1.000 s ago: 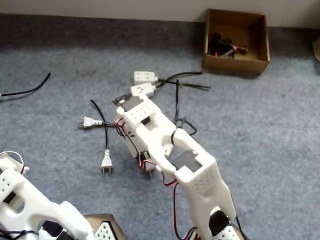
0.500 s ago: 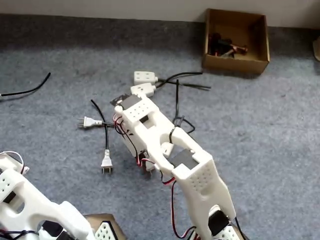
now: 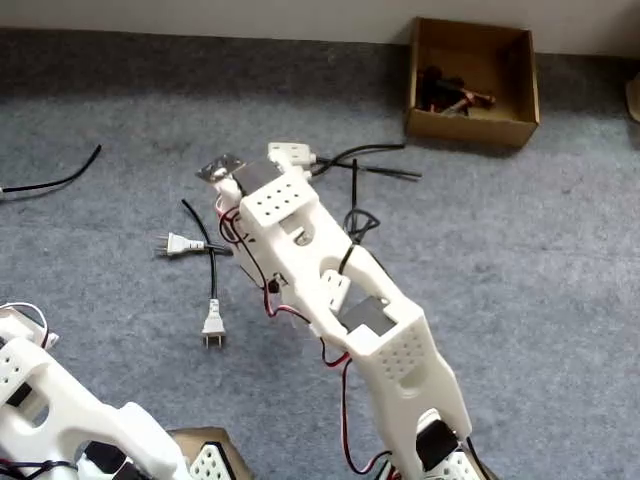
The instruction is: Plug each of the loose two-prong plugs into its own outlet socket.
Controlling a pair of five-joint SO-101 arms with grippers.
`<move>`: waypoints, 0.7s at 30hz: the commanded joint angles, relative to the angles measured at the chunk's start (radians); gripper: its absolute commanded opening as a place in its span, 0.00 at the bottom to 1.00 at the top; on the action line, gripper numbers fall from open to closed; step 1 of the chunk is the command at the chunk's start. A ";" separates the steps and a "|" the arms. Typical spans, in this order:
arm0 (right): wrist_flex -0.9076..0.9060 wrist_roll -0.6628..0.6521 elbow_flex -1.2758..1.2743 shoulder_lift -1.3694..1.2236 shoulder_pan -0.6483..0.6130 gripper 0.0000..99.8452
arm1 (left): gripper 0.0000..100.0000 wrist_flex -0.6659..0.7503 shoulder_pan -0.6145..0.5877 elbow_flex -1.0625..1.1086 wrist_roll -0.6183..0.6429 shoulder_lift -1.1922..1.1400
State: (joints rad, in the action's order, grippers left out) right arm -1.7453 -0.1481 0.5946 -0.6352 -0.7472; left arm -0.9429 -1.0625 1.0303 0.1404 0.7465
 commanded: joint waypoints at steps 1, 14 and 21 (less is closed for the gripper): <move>-0.018 -0.012 0.059 0.131 0.015 0.00 | 0.01 0.012 0.022 -0.005 0.005 0.024; -0.019 -0.097 0.015 0.186 0.068 0.00 | 0.01 0.011 0.065 -0.005 0.003 0.024; -0.019 -0.143 -0.001 0.255 0.070 0.00 | 0.01 0.015 0.088 0.007 0.002 0.024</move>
State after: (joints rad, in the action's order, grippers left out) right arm -1.7469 -0.2647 0.5869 -0.5079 -0.6874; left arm -0.9429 -0.9996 1.0472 0.1404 0.7465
